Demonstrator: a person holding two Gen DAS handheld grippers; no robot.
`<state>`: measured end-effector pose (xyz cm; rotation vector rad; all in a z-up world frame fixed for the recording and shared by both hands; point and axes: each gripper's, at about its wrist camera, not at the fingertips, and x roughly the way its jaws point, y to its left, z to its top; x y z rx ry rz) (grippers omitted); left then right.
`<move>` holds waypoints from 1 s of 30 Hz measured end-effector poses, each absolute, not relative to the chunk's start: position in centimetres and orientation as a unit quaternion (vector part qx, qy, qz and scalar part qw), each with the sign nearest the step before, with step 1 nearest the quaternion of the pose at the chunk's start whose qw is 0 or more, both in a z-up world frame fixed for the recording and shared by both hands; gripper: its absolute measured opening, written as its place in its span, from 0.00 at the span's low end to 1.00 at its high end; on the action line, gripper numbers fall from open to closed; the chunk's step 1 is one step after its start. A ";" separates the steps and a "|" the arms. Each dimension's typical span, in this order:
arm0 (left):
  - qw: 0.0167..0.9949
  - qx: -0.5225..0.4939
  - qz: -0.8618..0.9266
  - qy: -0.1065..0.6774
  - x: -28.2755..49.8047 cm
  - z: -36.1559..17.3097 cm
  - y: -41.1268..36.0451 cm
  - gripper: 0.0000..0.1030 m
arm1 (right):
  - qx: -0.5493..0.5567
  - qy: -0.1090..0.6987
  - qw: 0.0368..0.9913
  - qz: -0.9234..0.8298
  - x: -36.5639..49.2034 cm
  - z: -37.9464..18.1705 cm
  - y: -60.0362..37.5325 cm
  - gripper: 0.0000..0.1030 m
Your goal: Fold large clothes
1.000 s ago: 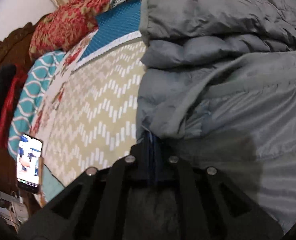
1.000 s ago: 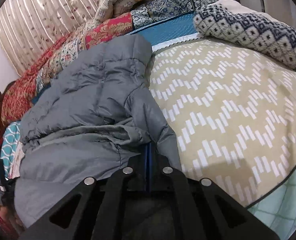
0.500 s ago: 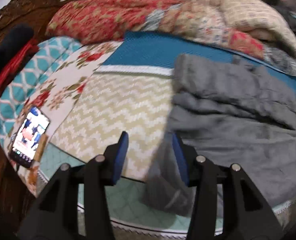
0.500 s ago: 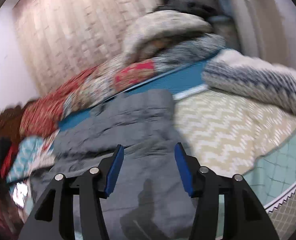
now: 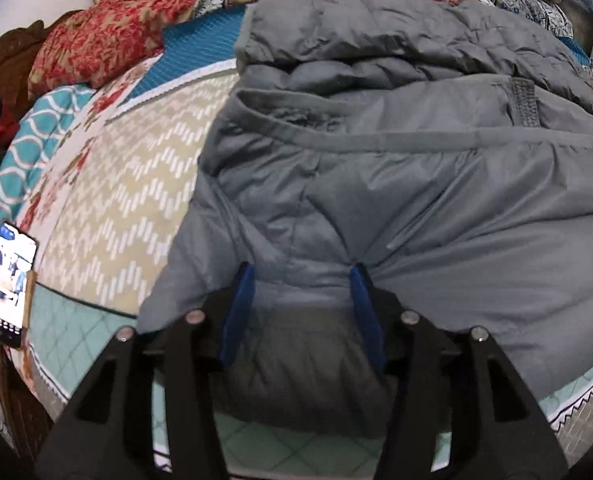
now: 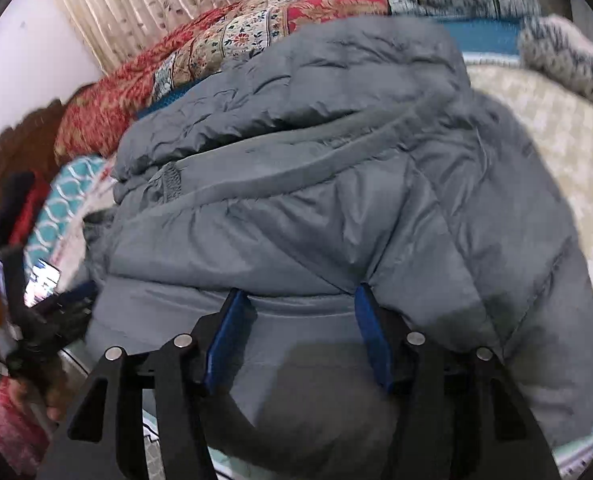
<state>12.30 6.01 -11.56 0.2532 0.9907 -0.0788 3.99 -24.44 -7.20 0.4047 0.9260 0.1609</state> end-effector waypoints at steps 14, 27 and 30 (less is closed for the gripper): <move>0.879 0.109 -0.058 0.460 12.3 -12.0 7.7 0.56 | 0.152 0.417 0.892 0.091 2.7 -7.8 -24.2 1.00; 0.887 0.125 -0.044 0.443 11.5 -12.0 7.9 0.67 | 0.158 0.411 0.893 0.095 2.5 -7.7 -24.4 1.00; 0.887 0.124 -0.044 0.442 11.3 -12.0 7.9 0.67 | 0.158 0.408 0.894 0.095 2.4 -7.7 -24.4 1.00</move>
